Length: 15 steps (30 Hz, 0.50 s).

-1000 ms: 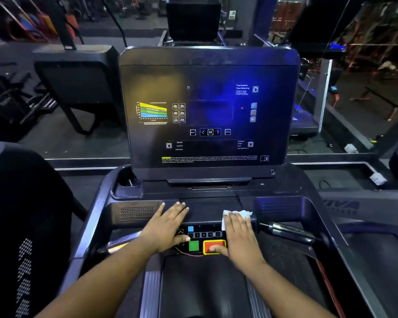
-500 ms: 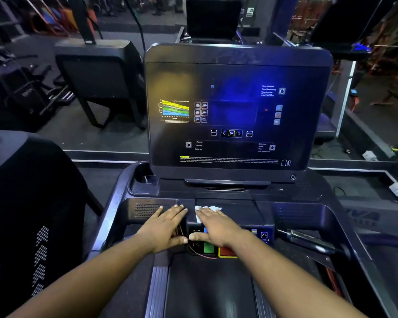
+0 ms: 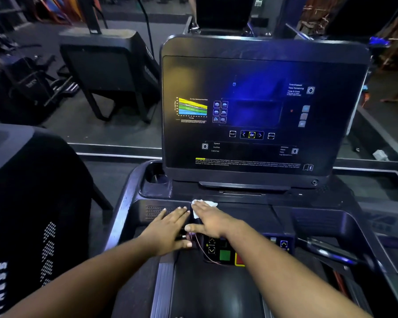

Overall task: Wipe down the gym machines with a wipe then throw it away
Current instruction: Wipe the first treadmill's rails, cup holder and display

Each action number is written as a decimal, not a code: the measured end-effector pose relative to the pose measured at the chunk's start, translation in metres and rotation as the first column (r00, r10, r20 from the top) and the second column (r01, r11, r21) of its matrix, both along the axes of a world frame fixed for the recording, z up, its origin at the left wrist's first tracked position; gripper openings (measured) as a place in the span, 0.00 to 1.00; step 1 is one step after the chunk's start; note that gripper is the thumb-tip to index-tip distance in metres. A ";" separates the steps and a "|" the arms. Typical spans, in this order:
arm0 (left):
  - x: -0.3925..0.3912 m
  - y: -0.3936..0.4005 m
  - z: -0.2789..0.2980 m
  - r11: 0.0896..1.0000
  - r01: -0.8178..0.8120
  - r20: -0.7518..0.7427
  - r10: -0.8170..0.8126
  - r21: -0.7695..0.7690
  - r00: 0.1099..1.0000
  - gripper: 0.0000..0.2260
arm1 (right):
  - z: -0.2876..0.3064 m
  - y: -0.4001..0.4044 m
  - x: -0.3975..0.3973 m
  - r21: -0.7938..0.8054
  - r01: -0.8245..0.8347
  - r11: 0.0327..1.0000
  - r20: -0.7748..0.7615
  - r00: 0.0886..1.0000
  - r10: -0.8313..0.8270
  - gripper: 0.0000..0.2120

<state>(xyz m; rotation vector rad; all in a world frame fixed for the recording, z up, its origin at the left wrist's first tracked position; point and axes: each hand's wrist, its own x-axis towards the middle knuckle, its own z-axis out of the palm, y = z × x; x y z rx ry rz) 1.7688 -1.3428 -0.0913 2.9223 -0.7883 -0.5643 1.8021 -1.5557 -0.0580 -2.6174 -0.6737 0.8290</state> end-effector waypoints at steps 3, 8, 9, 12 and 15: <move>0.009 -0.002 -0.002 0.999 0.024 0.019 -0.023 -0.040 1.000 0.47 | -0.004 0.003 0.000 0.021 0.017 1.000 -0.009 1.000 -0.017 0.51; 0.023 0.005 -0.001 0.991 0.127 0.062 -0.124 -0.048 0.990 0.48 | -0.008 0.002 -0.003 0.047 0.085 0.995 0.007 0.996 -0.085 0.61; 0.026 0.007 0.000 0.989 0.140 0.070 -0.137 -0.041 0.988 0.48 | -0.008 0.002 -0.005 0.046 0.093 0.995 0.013 0.995 -0.094 0.61; 0.028 0.007 -0.001 0.988 0.148 0.082 -0.145 -0.037 0.986 0.49 | -0.010 -0.003 -0.013 0.028 0.116 0.993 0.053 0.992 -0.117 0.60; 0.025 -0.002 -0.004 0.987 0.148 0.081 -0.143 -0.059 0.986 0.48 | -0.010 -0.010 -0.024 0.005 0.107 0.994 0.103 0.989 -0.107 0.60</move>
